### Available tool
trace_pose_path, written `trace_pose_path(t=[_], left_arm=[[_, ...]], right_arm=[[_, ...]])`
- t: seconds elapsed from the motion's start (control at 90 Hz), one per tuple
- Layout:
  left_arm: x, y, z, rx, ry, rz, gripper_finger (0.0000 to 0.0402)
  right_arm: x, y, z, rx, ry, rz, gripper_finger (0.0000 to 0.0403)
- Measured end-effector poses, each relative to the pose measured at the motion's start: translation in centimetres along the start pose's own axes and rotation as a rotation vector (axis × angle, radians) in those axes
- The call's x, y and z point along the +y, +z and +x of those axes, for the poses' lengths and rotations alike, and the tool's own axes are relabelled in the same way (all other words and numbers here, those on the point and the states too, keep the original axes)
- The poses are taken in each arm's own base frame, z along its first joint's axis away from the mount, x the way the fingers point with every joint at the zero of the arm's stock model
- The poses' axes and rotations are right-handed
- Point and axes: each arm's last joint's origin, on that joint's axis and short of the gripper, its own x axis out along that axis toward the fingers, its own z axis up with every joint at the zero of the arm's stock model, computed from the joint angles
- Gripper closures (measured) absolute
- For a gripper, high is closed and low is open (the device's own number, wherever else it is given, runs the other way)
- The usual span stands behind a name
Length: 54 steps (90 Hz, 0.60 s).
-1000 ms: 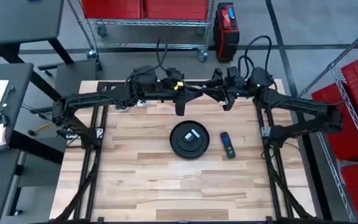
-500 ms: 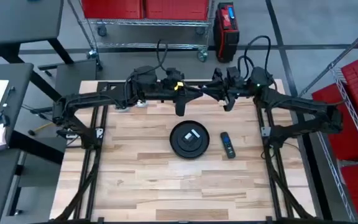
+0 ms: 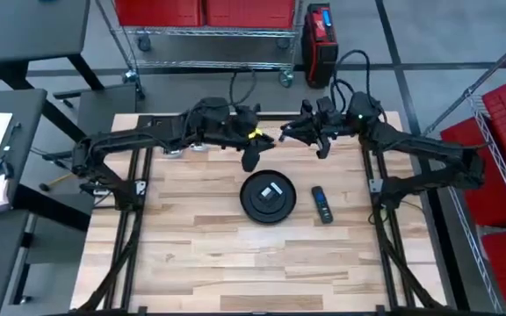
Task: Insert battery
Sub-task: Insert the silver battery into the wall clock battery compartment
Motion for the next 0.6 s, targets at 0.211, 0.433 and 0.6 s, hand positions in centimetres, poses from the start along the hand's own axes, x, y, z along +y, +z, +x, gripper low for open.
trace_pose_path(t=[0.211,0.433,0.6], left_arm=[[0.1,-1.6,-2.1,0.229,0.038,-0.009,0.0330],[-0.1,-3.5,-2.2,0.369,0.067,-0.079,0.0330],[-1.0,-6.6,-1.2,0.438,0.117,-0.121,0.0329]], right_arm=[[-0.4,-2.1,-0.2,0.199,0.002,-0.028,0.0366],[0.0,-4.8,-0.4,0.428,0.014,-0.112,0.0366],[0.5,-6.9,0.0,0.548,-0.010,-0.198,0.0366]])
